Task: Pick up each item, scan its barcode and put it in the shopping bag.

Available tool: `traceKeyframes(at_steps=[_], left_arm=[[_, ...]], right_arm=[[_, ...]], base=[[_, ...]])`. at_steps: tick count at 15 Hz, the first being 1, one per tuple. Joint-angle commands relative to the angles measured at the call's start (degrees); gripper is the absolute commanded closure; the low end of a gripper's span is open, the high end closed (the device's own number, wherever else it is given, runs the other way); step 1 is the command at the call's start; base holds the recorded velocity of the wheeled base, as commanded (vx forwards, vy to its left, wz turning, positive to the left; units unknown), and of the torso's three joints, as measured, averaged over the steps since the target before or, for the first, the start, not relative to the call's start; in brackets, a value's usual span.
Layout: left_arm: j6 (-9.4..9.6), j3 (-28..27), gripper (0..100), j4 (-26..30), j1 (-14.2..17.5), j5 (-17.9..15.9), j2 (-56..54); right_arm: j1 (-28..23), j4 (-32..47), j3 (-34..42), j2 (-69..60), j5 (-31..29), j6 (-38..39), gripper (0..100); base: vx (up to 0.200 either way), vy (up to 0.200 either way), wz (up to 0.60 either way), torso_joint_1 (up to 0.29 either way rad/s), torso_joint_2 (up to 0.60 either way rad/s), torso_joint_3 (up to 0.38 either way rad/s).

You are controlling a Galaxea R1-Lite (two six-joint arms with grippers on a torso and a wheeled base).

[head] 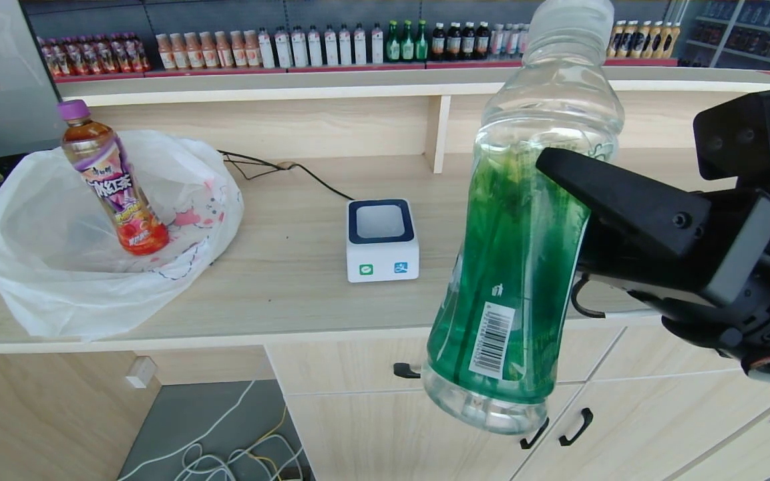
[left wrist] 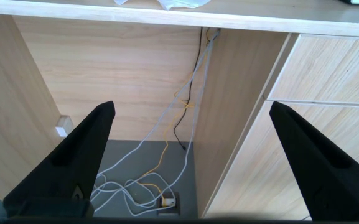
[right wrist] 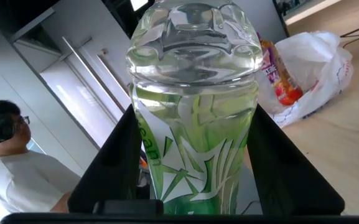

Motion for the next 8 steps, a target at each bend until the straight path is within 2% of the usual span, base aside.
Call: traceKeyframes(at_steps=[1, 5, 8], left_arm=[[-0.01, 0.0, 0, 0.0, 0.0, 0.0, 0.0], [-0.01, 0.0, 0, 0.0, 0.0, 0.0, 0.0], [-0.01, 0.0, 0, 0.0, 0.0, 0.0, 0.0]], right_arm=[[0.0, -0.1, 0.0, -0.1, 0.0, 0.0, 100], [-0.2, -0.1, 1.0, -0.3, -0.5, -3.7, 100], [-0.3, -0.1, 1.3, -0.6, -0.5, -9.4, 100]], base=[[0.0, 0.0, 0.0, 0.0, 0.0, 0.0], [0.0, 0.0, 0.0, 0.0, 0.0, 0.0], [0.0, 0.0, 0.0, 0.0, 0.0, 0.0]])
